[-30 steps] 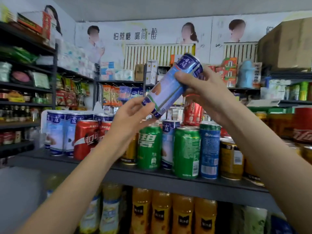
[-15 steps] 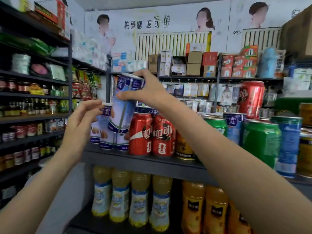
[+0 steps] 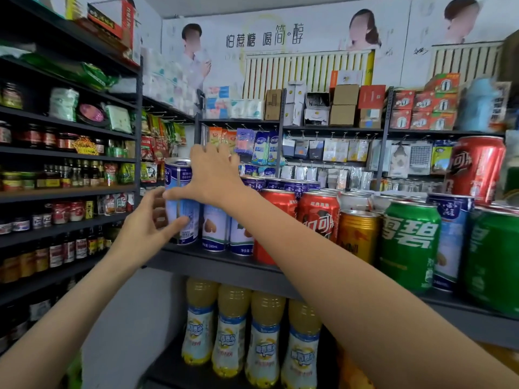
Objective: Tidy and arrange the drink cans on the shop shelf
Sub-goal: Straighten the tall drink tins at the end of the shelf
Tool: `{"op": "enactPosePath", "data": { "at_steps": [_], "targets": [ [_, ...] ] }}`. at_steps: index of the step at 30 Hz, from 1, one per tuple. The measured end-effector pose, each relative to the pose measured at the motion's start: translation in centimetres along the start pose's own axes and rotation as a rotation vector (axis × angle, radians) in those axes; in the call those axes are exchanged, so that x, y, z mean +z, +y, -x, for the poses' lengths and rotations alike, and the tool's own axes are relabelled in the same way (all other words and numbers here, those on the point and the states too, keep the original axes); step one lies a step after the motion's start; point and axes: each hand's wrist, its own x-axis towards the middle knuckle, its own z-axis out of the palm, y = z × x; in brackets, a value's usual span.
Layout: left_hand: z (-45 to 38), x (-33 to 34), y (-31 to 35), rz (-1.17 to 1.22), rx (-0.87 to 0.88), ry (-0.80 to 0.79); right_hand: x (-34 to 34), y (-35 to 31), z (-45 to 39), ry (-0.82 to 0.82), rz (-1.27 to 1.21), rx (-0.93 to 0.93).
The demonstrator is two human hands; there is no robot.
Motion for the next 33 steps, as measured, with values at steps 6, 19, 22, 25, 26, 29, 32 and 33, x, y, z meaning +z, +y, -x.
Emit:
{"op": "enactPosePath", "data": {
  "at_steps": [6,19,22,25,26,29,32,33],
  "targets": [
    [-1.8,1.8,-2.1,-0.038,-0.110,-0.058,1.0,0.7,-0.9,-0.145,0.122,0.063],
    [-0.3,7.1,8.3,-0.128,0.291,0.280,-7.1,8.6,5.5,0.113,0.093,0.115],
    [-1.1,10.6,12.7,-0.033,0.384,0.174,-11.8,13.2,8.3,0.117,0.063,0.174],
    [-1.8,13.5,16.4,0.076,0.439,0.062,-16.6,17.7,11.0,0.076,-0.060,0.291],
    [-1.9,14.5,17.4,0.102,0.449,0.022,-17.9,19.0,12.0,0.043,-0.090,0.337],
    [-2.0,17.2,19.7,0.178,0.443,-0.084,-20.7,22.4,14.6,-0.022,-0.095,0.420],
    [-2.3,19.5,22.0,0.226,0.441,-0.146,-22.6,25.7,16.8,0.024,-0.006,0.484],
    [-2.5,20.2,22.7,0.224,0.448,-0.165,-23.0,26.8,17.2,0.070,0.023,0.512]
  ]
}}
